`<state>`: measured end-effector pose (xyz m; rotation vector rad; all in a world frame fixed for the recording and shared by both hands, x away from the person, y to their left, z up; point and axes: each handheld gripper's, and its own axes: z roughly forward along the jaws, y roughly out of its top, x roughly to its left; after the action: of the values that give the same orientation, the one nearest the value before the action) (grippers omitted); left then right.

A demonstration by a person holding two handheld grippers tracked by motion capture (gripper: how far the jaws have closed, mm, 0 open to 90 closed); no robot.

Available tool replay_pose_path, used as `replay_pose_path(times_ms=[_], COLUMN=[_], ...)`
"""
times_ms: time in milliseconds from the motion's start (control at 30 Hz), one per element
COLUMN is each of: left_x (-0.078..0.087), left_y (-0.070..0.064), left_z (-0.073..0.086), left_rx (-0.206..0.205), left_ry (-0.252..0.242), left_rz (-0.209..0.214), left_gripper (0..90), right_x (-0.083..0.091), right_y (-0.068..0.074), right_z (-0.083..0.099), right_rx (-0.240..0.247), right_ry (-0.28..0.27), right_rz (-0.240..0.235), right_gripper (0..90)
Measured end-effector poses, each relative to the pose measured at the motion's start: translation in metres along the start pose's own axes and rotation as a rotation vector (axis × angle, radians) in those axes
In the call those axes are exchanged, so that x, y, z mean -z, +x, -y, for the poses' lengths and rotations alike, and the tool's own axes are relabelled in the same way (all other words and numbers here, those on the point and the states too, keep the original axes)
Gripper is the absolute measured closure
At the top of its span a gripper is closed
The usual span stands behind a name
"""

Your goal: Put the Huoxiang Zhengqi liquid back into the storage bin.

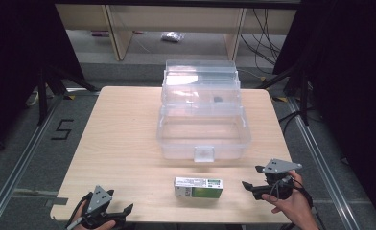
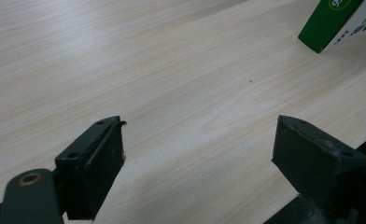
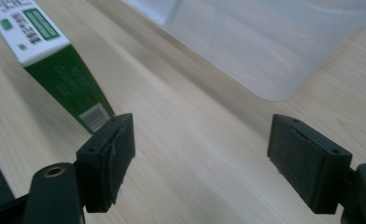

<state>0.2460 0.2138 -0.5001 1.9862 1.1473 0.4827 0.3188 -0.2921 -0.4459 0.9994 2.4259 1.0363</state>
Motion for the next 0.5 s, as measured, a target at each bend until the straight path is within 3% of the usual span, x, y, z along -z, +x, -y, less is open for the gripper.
replay_pose_path(times_ms=[33, 100, 233, 333, 433, 500], left_x=[0.000, 0.000, 0.000, 0.000, 0.001, 0.000], left_y=[0.000, 0.001, 0.000, -0.001, 0.001, 0.000], left_z=[0.000, 0.000, 0.000, 0.000, 0.000, 0.000], left_rx=[0.003, -0.007, -0.003, -0.001, -0.016, -0.004], left_ry=[-0.001, 0.008, 0.002, 0.000, 0.014, 0.002], left_rz=[0.001, -0.003, 0.007, 0.006, 0.005, 0.006], left_gripper=[15.8, 15.8, 15.9, 15.9, 15.8, 15.8], right_x=[0.003, 0.006, 0.010, 0.011, 0.010, 0.010], right_y=[0.003, 0.009, 0.018, 0.025, 0.035, 0.039], right_z=[-0.007, -0.013, -0.029, -0.036, -0.050, -0.052], right_rx=[0.033, 0.029, 0.080, 0.088, 0.158, 0.157], right_ry=[-0.001, 0.018, 0.000, 0.000, 0.003, 0.007], right_rz=[-0.008, -0.025, -0.054, -0.063, -0.103, -0.105], right_gripper=[24.3, 24.3, 23.9, 23.9, 24.1, 24.3])
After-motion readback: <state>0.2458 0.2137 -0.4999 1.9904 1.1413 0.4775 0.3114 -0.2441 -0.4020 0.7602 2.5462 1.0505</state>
